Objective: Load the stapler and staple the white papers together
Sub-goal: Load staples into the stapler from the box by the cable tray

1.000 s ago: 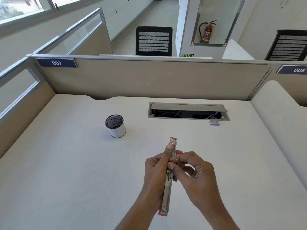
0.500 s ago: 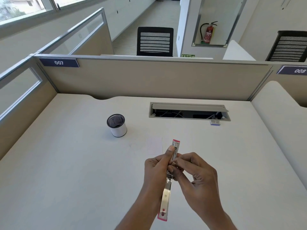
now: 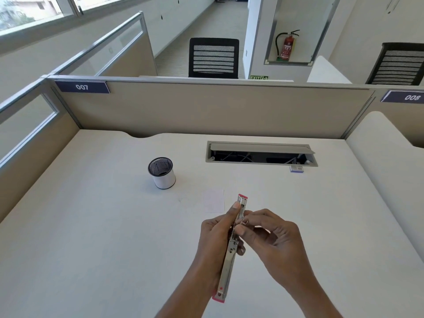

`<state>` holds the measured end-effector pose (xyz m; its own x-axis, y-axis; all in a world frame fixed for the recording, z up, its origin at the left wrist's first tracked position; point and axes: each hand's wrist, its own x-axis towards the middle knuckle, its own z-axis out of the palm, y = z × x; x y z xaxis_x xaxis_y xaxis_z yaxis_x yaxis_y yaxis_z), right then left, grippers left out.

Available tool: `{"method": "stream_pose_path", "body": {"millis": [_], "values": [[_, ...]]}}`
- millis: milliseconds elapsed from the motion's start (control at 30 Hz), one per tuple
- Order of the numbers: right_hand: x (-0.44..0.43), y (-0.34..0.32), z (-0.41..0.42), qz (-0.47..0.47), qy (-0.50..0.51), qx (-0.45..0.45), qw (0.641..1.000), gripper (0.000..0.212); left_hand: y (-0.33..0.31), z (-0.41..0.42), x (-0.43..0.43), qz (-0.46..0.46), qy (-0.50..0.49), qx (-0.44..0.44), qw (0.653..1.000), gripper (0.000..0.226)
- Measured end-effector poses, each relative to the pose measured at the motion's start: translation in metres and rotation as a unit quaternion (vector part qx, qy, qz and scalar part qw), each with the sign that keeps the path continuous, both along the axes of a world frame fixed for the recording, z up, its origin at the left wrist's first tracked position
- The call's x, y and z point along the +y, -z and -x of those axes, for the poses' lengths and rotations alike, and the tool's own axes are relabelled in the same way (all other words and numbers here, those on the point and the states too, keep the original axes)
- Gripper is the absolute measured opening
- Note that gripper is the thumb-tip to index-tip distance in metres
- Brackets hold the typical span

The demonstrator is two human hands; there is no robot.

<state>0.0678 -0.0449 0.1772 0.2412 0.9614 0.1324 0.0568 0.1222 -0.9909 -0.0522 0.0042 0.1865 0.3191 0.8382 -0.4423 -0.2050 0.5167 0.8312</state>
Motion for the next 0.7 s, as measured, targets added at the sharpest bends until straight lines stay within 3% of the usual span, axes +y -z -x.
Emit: {"method": "stream_pose_path", "body": {"millis": [200,400,500,600,700], "values": [[0.004,0.002,0.001,0.043,0.010,0.031,0.999,0.004,0.001,-0.002,0.000,0.006,-0.002,-0.023,1.000,0.040],[0.004,-0.001,0.007,0.032,0.024,0.023,0.999,0.011,0.002,0.001,0.001,0.003,-0.007,-0.015,1.000,0.040],[0.002,0.001,0.012,-0.037,0.045,-0.095,0.994,0.017,0.001,0.001,0.003,-0.003,-0.018,-0.001,1.000,0.043],[0.001,0.004,0.010,-0.094,0.064,-0.236,0.965,0.011,0.001,0.000,0.005,-0.009,-0.027,0.004,1.000,0.041],[0.001,0.006,0.010,-0.119,0.082,-0.295,0.945,0.009,0.000,-0.001,0.005,-0.013,-0.029,0.004,0.999,0.040]]}}
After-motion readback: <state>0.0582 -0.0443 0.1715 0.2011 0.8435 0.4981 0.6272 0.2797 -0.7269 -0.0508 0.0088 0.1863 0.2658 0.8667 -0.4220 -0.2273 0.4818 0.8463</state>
